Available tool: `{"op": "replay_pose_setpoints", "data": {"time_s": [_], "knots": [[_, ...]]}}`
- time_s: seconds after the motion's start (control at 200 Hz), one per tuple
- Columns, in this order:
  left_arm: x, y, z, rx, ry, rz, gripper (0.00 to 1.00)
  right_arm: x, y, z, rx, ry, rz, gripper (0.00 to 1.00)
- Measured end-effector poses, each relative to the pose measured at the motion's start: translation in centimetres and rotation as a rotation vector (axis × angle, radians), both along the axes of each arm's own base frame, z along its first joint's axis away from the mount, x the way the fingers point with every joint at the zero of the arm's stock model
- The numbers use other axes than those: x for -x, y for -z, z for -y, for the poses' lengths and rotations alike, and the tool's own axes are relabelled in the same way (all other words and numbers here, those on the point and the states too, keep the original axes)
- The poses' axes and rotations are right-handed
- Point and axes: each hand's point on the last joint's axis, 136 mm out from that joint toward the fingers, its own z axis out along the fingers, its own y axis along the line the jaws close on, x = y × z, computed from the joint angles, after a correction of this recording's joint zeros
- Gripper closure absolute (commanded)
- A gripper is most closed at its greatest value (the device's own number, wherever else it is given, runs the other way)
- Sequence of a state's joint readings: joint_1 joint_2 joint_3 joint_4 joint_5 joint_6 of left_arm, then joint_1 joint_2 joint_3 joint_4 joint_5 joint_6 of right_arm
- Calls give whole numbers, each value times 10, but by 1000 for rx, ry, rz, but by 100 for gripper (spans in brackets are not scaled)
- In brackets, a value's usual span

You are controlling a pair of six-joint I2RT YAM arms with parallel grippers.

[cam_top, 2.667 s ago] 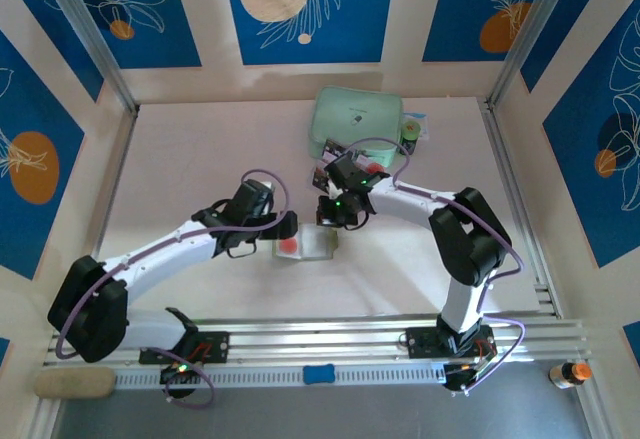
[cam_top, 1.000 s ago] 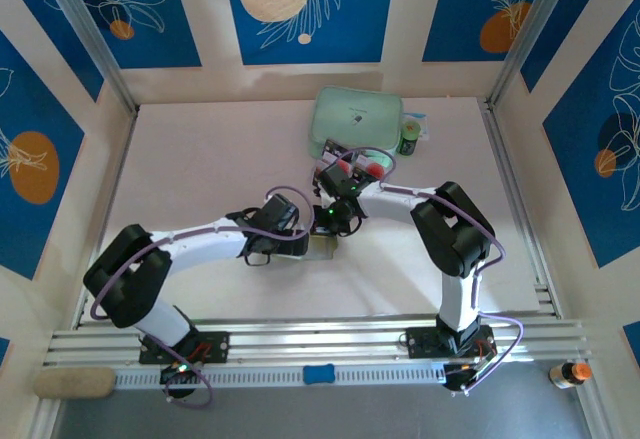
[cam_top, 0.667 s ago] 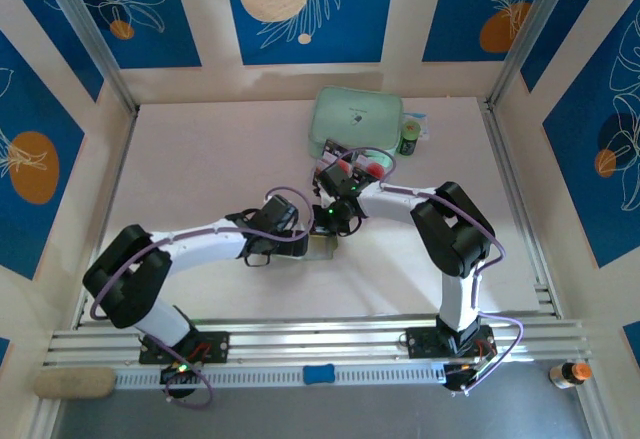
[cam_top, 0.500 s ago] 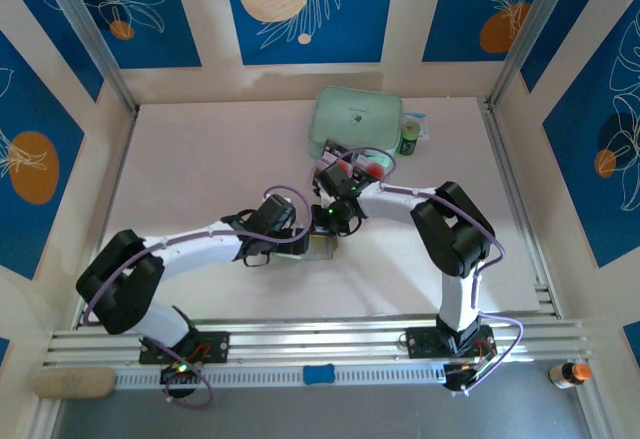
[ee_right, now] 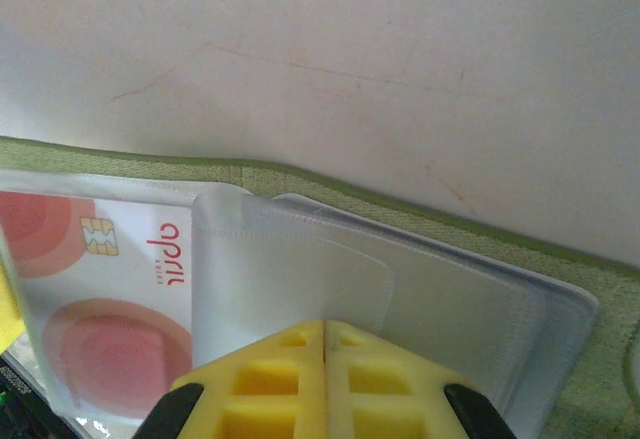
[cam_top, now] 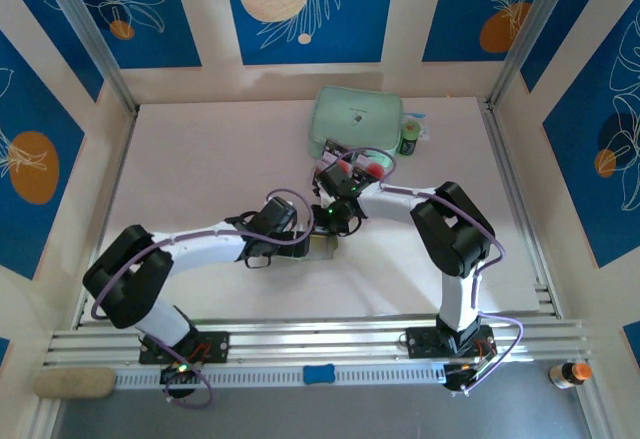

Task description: Put the credit cards into the card holder

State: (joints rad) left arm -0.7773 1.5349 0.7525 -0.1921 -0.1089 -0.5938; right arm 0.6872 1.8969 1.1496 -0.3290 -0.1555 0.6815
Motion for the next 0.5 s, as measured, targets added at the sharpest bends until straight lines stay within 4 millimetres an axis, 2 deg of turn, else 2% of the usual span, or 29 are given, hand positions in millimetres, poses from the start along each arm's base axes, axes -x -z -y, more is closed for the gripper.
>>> {"op": "replay_pose_setpoints", "data": {"time_s": [0.075, 0.225, 0.3, 0.5], "knots": [[1, 2, -1, -1, -1, -2, 14, -1, 0, 1, -3, 2, -1, 98], [2, 5, -2, 1, -2, -2, 14, -4, -3, 8, -7, 25, 0, 76], [3, 6, -3, -1, -2, -4, 15, -5, -7, 15, -12, 51, -2, 69], [3, 6, -2, 1, -2, -2, 15, -10, -14, 21, -36, 88, 11, 67]]}}
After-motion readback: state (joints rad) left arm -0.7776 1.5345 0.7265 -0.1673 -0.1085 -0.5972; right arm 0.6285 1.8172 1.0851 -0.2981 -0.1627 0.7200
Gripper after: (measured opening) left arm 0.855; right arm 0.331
